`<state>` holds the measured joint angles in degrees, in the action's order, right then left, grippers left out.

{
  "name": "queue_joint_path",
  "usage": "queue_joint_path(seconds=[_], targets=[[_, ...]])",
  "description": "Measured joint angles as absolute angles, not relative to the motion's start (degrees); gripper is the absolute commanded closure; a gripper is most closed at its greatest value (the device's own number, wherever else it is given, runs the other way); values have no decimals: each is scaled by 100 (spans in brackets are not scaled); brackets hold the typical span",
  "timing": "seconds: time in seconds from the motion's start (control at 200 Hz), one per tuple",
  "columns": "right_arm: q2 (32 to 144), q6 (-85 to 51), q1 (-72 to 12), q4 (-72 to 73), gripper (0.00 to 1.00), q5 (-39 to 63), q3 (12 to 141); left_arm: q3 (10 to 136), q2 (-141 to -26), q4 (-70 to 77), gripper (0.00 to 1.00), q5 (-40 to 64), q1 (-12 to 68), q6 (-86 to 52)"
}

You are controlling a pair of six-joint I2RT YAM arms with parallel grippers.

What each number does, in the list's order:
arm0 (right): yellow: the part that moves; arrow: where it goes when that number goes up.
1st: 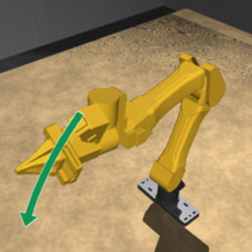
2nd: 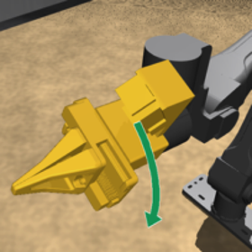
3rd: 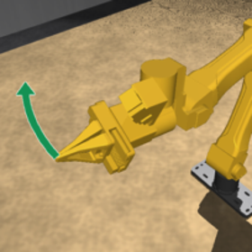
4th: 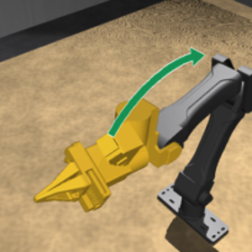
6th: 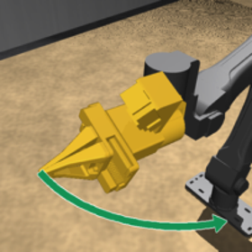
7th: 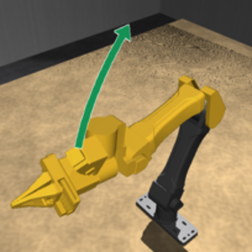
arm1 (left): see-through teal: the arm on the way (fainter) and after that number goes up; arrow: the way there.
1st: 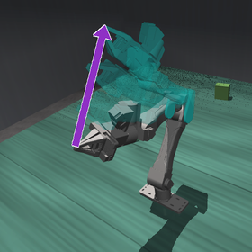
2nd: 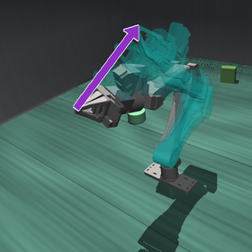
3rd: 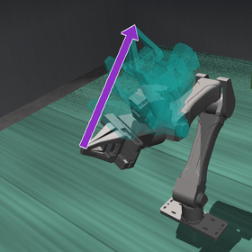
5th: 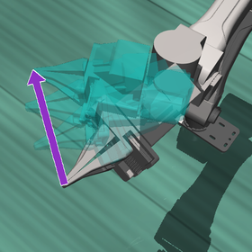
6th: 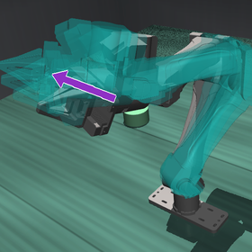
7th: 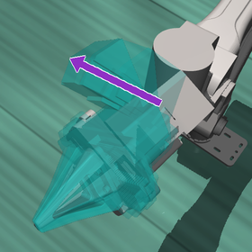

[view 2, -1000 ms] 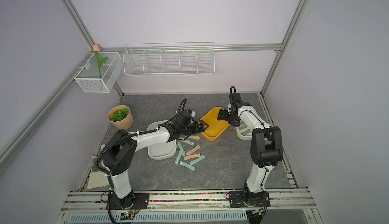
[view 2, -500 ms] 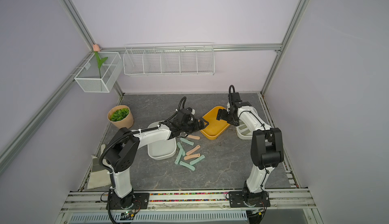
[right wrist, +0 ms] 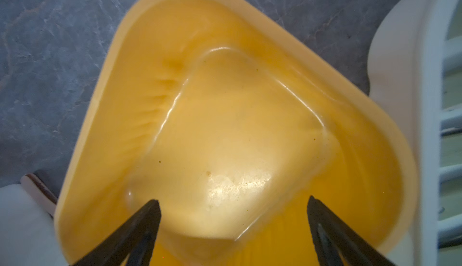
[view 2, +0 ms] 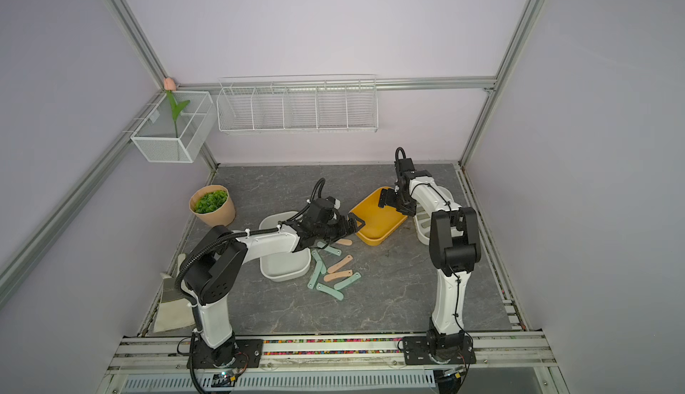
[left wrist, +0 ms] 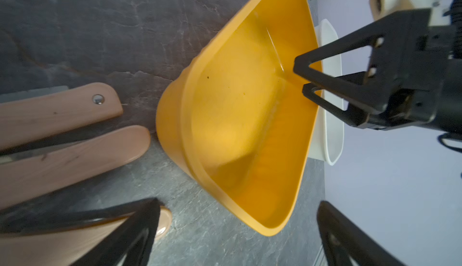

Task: Place the fruit knives into the storage box by color
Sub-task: Move the storage box to the center of the board.

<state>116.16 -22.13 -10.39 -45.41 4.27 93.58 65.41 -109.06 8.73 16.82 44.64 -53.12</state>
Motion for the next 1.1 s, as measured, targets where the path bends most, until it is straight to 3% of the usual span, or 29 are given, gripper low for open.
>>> queue_joint_path(seconds=[1.1], targets=[[10200, -2615, -1350, -3857, 6, 751, 7308, 8062, -11957, 838, 1, 2303, 4346, -5417]])
